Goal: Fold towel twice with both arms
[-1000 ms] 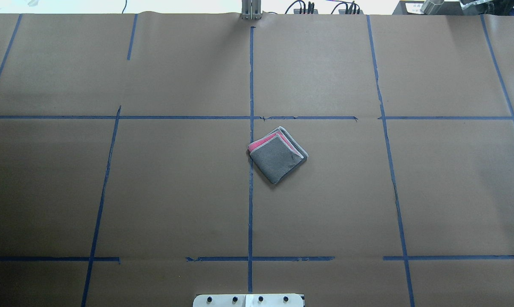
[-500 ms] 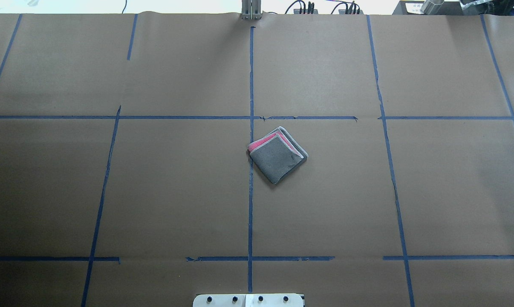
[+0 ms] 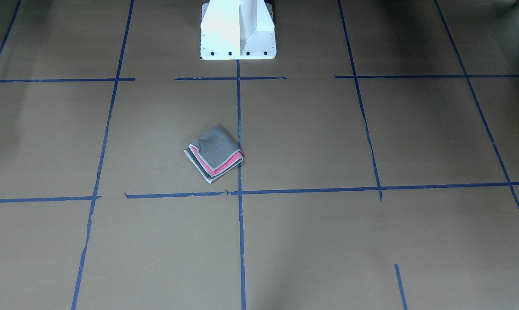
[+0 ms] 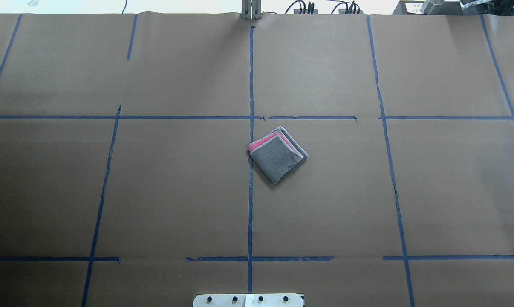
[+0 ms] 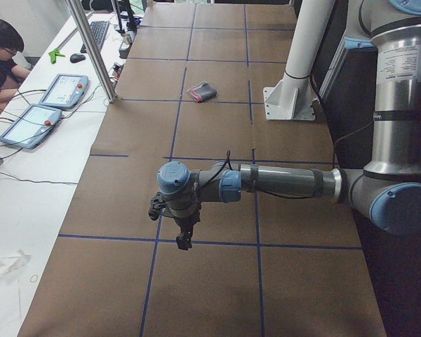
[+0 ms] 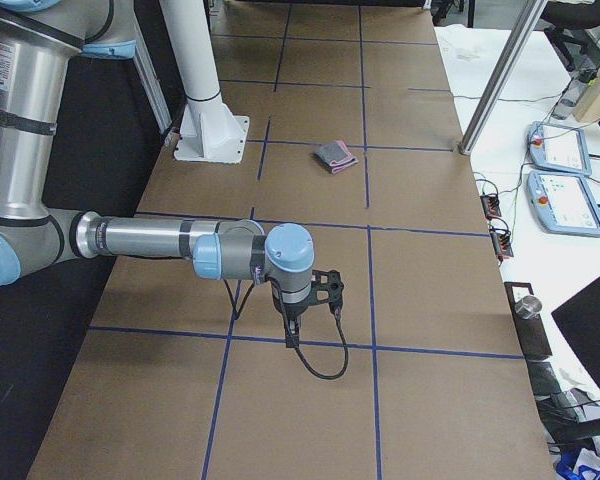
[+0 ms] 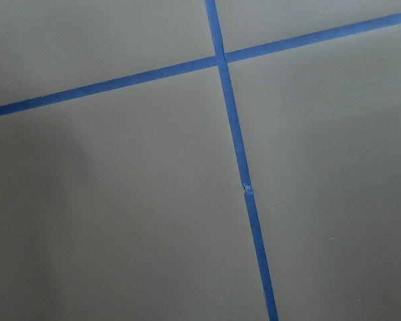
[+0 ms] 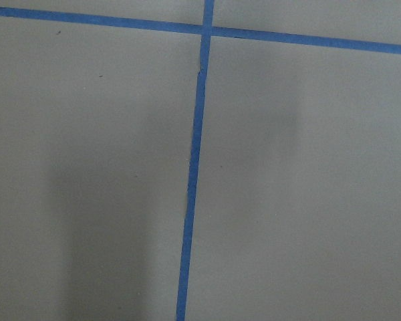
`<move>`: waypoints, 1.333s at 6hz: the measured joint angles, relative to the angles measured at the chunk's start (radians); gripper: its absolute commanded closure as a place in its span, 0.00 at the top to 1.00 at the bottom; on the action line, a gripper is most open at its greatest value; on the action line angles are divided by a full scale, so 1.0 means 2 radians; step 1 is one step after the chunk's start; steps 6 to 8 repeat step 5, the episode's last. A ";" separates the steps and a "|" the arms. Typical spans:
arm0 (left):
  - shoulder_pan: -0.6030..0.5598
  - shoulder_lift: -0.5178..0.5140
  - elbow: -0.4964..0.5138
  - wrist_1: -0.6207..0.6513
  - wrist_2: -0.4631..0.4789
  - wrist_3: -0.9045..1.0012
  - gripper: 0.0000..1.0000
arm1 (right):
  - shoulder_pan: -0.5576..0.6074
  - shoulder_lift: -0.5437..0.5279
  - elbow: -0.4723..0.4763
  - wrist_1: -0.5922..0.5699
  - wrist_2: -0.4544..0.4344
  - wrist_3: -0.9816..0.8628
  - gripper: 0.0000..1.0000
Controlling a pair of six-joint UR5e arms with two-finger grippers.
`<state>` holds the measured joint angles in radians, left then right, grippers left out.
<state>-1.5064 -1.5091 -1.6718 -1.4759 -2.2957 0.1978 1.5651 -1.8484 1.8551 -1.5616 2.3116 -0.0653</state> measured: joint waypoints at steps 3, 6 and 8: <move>0.000 0.010 -0.004 0.001 0.000 0.000 1.00 | 0.000 0.000 0.000 0.000 0.000 0.000 1.00; 0.001 0.016 -0.005 0.001 -0.001 0.001 1.00 | 0.000 0.000 0.001 0.000 0.000 0.000 1.00; 0.001 0.016 -0.005 0.001 -0.001 0.001 1.00 | 0.000 0.000 0.001 0.000 0.000 0.000 1.00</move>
